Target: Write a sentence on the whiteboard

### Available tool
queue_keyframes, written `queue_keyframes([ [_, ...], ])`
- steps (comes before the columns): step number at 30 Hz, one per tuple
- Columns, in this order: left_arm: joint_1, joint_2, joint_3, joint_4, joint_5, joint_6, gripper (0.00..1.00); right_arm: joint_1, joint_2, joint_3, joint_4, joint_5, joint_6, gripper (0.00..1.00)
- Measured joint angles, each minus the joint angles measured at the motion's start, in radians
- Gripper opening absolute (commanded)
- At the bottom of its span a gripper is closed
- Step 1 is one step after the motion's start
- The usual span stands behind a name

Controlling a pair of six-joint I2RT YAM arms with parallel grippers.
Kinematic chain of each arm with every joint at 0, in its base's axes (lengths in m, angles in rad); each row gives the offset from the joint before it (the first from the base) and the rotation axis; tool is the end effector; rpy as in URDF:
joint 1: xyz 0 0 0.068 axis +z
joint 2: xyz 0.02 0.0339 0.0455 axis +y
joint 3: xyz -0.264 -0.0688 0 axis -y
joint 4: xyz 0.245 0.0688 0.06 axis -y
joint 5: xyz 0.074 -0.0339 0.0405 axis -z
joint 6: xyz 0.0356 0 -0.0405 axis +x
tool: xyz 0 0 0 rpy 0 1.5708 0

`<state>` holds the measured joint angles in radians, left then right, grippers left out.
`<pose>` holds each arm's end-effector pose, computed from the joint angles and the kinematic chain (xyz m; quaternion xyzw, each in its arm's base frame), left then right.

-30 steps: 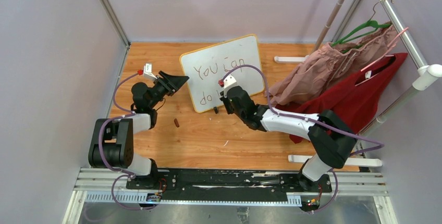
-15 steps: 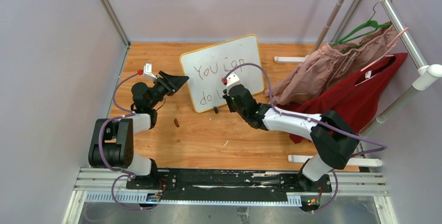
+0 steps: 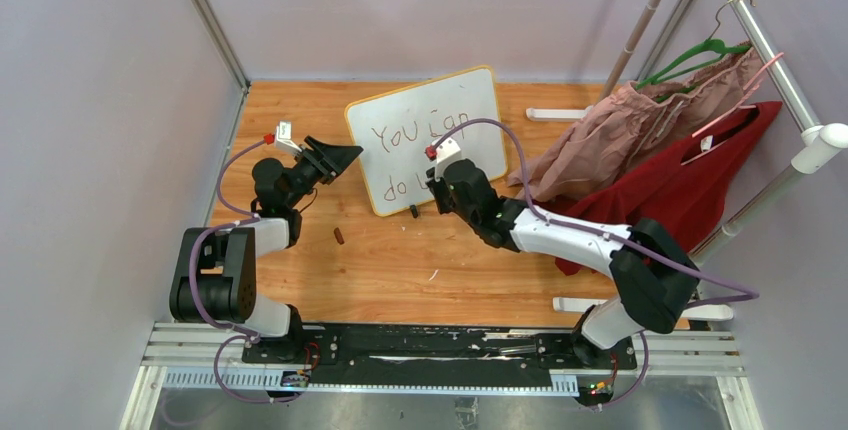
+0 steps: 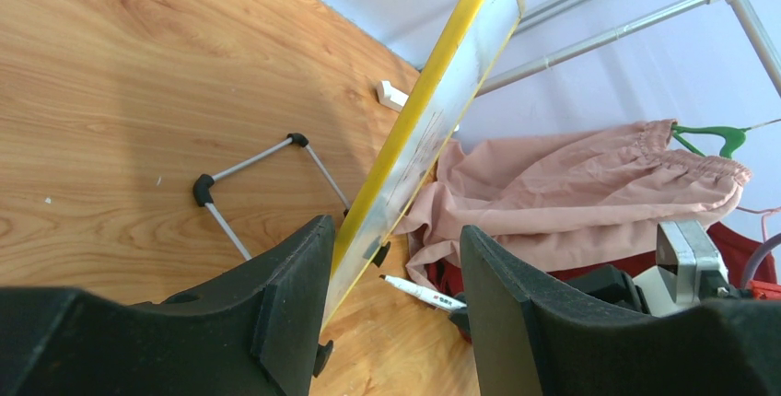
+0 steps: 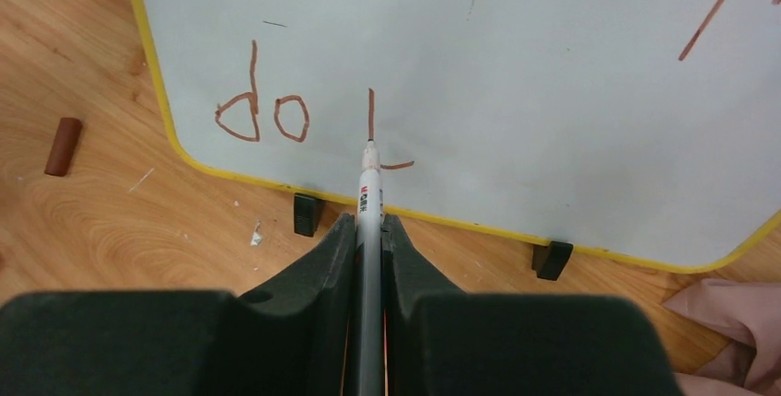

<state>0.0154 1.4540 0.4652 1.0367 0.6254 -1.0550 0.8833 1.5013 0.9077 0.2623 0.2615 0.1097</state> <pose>0.2771 -0.0166 0.2089 -0.1433 0.6783 -0.5263 0.4923 0.2234 0.2576 0.2543 -0.2343 0.7760 0.1810 0.5569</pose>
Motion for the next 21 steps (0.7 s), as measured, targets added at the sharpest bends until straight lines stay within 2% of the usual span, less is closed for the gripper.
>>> queue_keyframes([
  [21,0.0,0.0,0.0,0.0,0.0,0.0,0.58,0.013,0.072,0.065,-0.002,-0.021,0.005,0.0],
])
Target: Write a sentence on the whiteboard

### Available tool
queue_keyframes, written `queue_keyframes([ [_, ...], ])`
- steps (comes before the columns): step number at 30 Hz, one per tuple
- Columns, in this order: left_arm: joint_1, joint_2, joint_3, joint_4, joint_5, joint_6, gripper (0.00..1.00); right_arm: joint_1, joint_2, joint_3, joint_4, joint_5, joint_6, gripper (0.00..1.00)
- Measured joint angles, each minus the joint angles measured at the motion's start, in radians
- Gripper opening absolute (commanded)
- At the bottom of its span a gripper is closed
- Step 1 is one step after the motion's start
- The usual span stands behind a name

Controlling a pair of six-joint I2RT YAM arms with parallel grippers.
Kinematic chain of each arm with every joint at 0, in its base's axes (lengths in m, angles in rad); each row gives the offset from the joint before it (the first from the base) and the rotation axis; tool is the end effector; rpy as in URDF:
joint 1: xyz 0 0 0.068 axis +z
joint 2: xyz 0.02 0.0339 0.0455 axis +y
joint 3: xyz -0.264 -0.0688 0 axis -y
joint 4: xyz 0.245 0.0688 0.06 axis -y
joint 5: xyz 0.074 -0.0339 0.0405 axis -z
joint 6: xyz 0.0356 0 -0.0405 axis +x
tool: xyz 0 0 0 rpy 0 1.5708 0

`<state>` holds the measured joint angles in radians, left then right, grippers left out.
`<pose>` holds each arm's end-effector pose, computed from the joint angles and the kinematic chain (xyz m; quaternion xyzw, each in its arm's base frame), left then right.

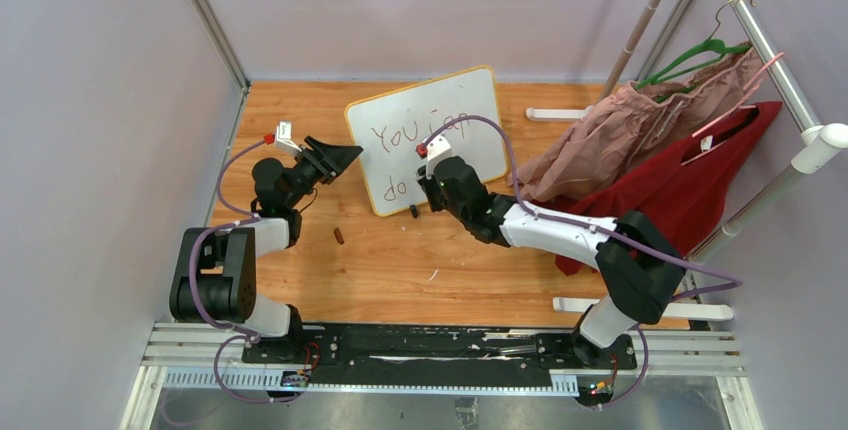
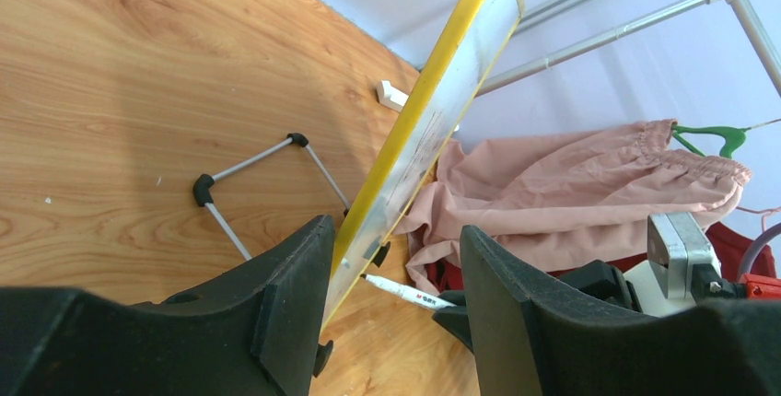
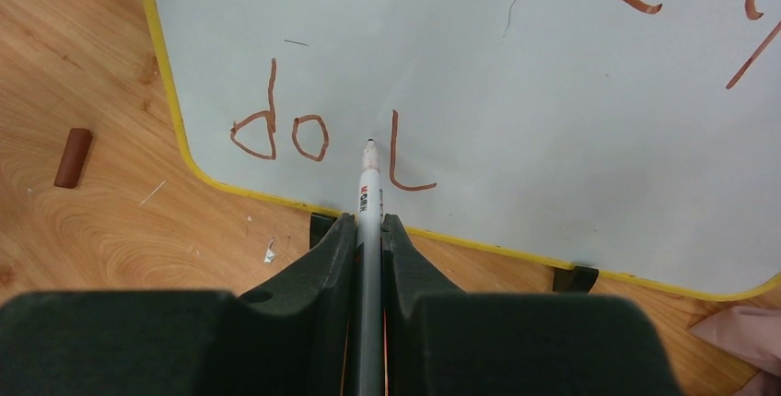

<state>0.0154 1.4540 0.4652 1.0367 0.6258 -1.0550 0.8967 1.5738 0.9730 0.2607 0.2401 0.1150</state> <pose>0.2771 -0.0166 0.2089 -0.1432 0.6783 -0.5264 0.4922 0.2308 0.2753 0.2523 -0.2449 0.7759 0.1921 0.5487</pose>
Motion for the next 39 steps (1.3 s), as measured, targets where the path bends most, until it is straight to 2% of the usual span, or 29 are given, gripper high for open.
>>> queue_keyframes([
  [39,0.0,0.0,0.0,0.0,-0.001,0.0,0.57,-0.036,-0.001,0.0,-0.026,0.041,0.046,0.0],
])
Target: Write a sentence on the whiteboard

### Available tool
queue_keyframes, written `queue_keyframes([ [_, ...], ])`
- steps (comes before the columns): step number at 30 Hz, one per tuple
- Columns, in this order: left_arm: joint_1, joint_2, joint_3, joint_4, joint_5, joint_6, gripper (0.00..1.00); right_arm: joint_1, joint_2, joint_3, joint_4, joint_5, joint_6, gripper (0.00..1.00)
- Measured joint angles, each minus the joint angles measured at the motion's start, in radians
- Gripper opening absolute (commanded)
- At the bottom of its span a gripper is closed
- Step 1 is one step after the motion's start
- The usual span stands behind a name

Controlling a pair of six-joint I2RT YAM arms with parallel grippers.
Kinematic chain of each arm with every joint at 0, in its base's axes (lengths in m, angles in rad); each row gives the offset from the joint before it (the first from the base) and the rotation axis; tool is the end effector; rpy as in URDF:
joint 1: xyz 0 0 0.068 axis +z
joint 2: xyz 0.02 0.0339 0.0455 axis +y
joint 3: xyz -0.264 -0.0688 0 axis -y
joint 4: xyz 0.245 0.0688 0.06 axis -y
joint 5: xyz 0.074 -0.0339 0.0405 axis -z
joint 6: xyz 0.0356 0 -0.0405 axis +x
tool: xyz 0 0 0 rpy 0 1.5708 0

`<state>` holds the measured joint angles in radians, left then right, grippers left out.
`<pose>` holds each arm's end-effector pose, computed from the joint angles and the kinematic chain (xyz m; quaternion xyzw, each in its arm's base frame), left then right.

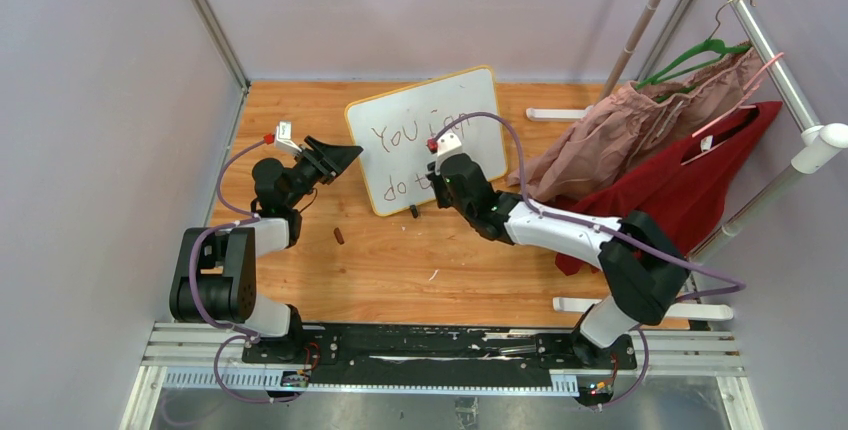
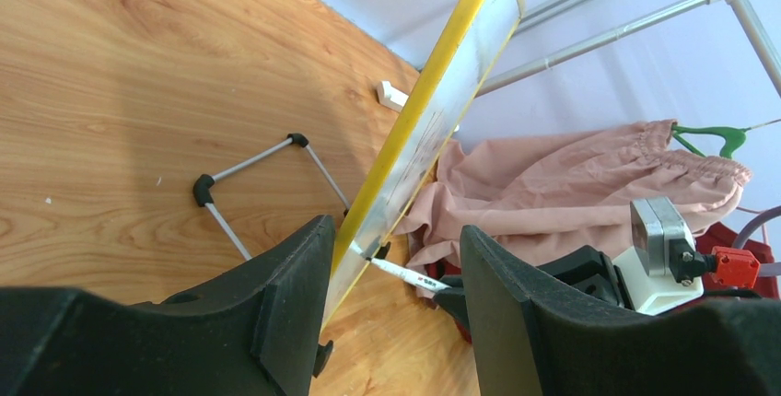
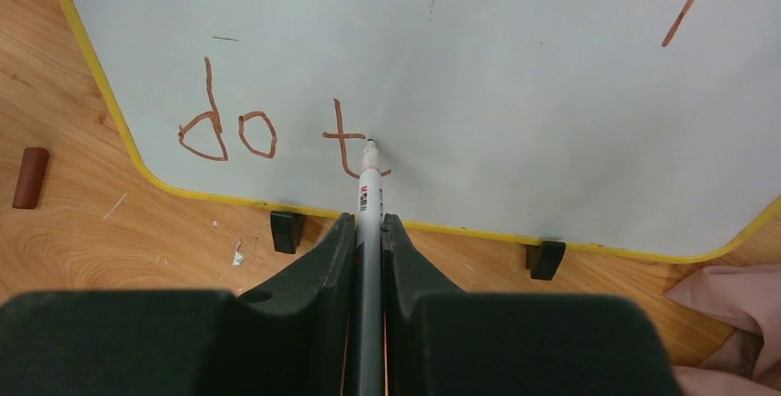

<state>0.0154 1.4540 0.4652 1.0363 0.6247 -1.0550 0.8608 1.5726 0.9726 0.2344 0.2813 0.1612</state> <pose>0.2771 -0.0166 0.2089 -0.1436 0.6783 -0.5261 0.4924 0.2406 0.2648 0.2500 -0.2049 0.7936 0.1737 0.5460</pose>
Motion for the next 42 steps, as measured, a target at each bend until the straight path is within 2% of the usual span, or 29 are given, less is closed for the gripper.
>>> queue_keyframes([
  [11,0.0,0.0,0.0,0.0,0.0,0.0,0.58,-0.011,-0.091,-0.035,0.034,-0.012,-0.002,0.0],
  [25,0.0,0.0,0.0,0.0,0.0,0.0,0.58,-0.034,-0.054,0.033,0.035,-0.011,-0.005,0.0],
  [42,0.0,0.0,0.0,0.0,0.0,0.0,0.57,-0.052,-0.013,0.035,0.033,-0.011,-0.005,0.0],
])
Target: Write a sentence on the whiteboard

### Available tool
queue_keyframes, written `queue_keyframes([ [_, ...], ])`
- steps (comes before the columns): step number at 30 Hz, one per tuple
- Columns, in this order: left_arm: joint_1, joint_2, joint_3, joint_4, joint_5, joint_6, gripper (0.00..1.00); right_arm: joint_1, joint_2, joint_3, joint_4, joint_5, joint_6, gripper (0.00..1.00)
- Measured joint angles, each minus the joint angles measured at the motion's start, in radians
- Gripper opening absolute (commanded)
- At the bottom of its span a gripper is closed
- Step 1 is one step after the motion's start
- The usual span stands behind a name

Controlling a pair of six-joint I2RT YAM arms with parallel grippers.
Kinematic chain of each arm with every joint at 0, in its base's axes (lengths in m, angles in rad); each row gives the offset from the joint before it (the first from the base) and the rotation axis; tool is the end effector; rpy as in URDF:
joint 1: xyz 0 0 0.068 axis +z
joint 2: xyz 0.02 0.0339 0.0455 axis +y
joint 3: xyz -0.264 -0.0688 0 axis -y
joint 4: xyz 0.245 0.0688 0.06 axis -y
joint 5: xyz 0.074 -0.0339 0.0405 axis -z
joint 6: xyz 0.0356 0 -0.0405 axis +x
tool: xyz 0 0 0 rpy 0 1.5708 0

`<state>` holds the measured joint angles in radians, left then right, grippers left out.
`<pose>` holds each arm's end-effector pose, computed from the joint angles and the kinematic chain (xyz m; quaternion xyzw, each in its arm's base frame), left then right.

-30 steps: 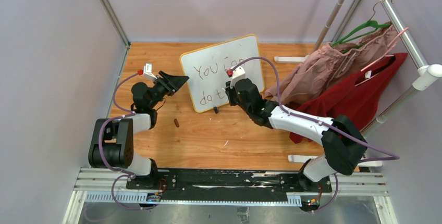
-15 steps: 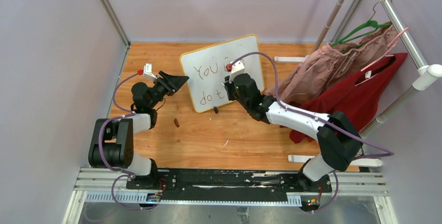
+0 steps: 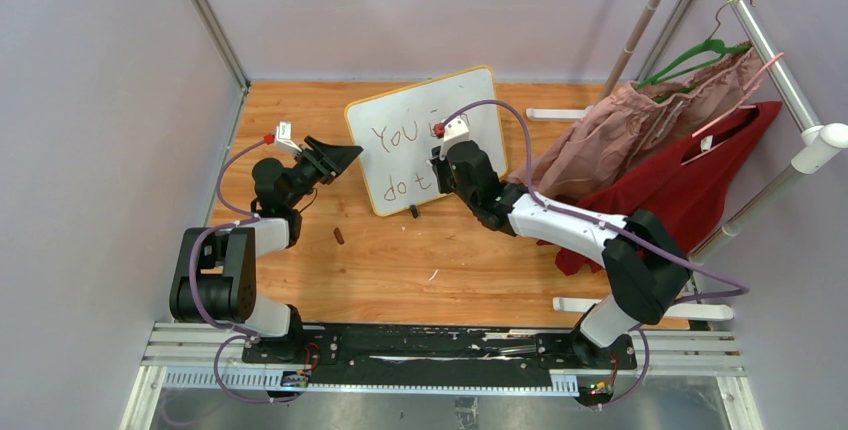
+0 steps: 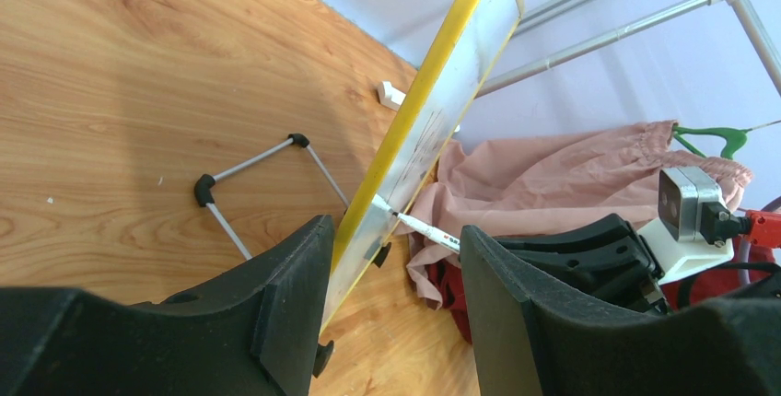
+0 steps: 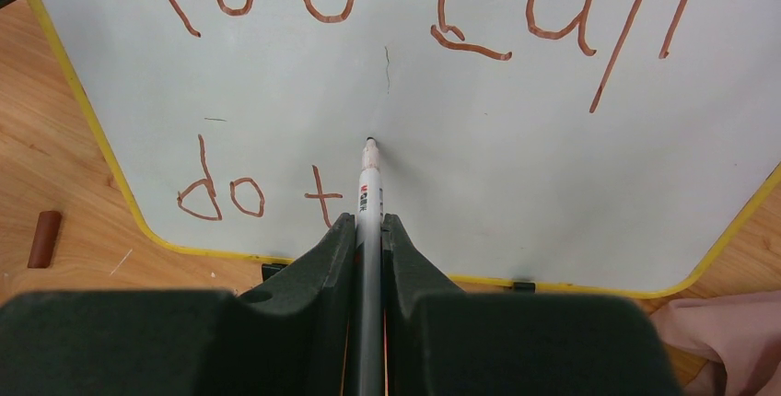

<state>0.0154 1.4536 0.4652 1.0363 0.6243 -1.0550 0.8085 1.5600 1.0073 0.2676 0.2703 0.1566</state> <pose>0.2771 -0.0165 0.2090 -0.1437 0.6782 -0.5261 0.4926 0.2562 0.2546 0.2695 -0.1774 0.7772 0.1801 0.5762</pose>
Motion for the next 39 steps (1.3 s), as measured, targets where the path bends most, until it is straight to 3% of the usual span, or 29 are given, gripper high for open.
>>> queue_keyframes([
  [39,0.0,0.0,0.0,0.001,0.0,-0.001,0.57,0.0,-0.023,-0.11,-0.016,-0.035,0.032,0.0],
])
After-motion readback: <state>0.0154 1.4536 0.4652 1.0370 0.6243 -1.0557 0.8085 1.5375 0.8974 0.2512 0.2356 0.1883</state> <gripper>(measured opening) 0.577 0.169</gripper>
